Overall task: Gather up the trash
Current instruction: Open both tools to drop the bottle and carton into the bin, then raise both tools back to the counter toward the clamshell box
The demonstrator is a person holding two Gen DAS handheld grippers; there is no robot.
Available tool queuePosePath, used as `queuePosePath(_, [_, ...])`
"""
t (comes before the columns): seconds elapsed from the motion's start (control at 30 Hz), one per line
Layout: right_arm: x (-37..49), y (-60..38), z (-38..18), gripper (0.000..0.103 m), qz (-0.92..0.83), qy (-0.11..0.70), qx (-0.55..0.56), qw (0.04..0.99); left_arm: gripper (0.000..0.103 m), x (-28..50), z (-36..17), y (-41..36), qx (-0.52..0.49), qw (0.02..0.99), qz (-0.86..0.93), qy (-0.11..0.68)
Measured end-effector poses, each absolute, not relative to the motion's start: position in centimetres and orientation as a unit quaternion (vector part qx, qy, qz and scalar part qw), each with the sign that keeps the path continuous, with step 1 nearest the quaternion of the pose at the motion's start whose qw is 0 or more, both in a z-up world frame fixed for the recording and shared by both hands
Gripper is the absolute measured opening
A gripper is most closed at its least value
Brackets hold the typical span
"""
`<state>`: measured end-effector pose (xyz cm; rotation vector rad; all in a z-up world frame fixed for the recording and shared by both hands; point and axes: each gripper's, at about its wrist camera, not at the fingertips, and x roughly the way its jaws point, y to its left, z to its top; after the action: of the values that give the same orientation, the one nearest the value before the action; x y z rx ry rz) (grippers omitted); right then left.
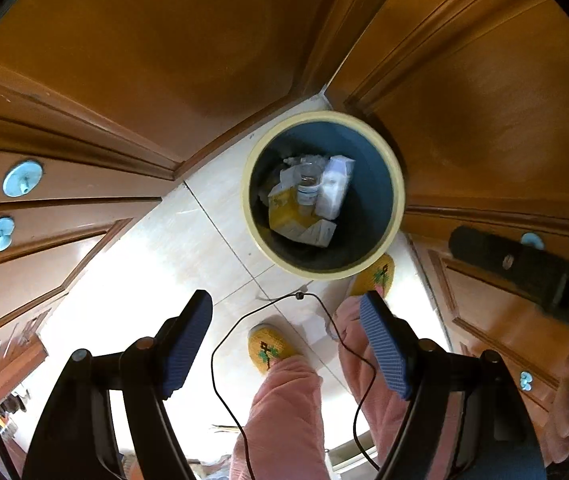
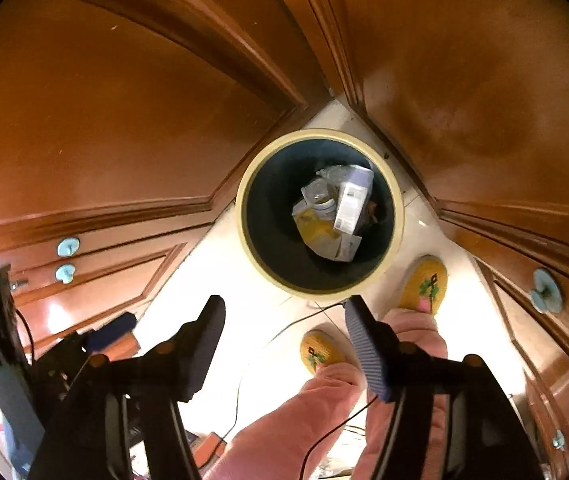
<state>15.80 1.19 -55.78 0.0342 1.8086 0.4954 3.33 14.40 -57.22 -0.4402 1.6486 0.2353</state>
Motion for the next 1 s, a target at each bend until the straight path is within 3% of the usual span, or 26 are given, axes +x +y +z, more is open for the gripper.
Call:
queuePosePath(0.43, [13.6,-1.4,-45.6,0.063,0.23,0.739,-0.019,0.633,0.075,3.6,-48.7,12.5,-0.174,0.69,0.082,0.697])
queuePosePath(1.0, [9.9,-9.0,-26.6,0.062,0.198,0.647,0.004,0.736,0.076,5.1,-31.2,5.3,-0.082,0.77,-0.027,0.632])
